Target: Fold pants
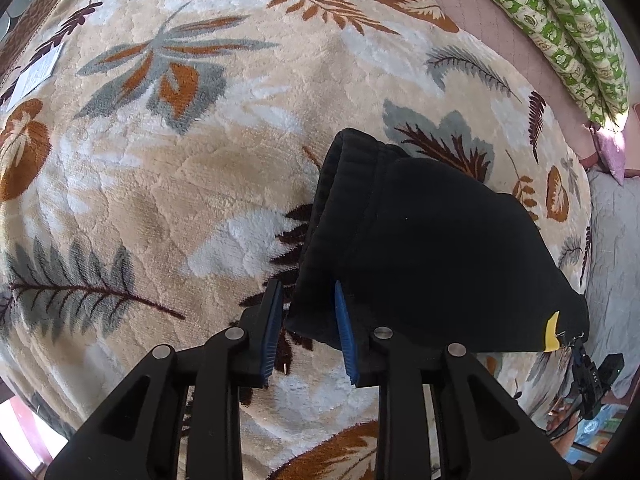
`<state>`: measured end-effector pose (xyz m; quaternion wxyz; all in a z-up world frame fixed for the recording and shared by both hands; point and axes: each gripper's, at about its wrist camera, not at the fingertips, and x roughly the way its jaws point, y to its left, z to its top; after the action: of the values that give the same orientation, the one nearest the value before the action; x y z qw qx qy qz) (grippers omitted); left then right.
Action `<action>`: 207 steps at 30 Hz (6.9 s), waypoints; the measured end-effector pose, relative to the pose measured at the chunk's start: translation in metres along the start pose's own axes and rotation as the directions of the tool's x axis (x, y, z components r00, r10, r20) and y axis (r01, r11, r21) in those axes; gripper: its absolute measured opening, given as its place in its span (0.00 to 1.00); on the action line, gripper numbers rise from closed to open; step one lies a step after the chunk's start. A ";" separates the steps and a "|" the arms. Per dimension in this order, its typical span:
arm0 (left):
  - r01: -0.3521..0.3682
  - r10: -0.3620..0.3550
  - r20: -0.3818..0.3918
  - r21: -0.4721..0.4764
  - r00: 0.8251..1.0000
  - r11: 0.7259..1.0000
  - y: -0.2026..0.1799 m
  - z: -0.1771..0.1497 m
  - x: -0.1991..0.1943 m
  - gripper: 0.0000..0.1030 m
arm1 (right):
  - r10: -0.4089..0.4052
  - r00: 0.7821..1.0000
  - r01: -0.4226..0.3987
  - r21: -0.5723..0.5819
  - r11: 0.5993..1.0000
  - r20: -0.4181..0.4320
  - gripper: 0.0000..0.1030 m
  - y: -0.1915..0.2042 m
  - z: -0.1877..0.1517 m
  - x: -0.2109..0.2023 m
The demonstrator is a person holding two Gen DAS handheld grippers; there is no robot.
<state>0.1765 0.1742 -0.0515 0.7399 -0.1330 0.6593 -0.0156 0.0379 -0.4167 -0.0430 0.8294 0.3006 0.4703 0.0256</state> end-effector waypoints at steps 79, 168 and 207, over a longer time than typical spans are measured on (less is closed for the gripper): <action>0.010 -0.060 0.182 0.263 0.981 0.965 -0.091 -0.036 -0.055 0.37 | -0.011 1.000 0.010 0.036 0.999 0.009 0.41 0.049 0.017 -0.010; 0.403 -0.408 -0.184 -0.063 0.894 0.913 -0.385 -0.121 0.115 0.16 | 0.224 0.955 -0.187 0.190 0.964 -0.197 0.22 -0.069 0.087 0.064; 0.543 -0.546 -0.214 -0.078 0.810 0.836 -0.335 -0.112 0.077 0.12 | 0.073 0.991 -0.052 0.177 0.983 -0.114 0.28 -0.030 0.080 0.030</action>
<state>0.1279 -0.1840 -0.0643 0.6233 -0.3180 0.6738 -0.2373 0.1115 -0.4695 -0.0515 0.7691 0.3843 0.5099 0.0283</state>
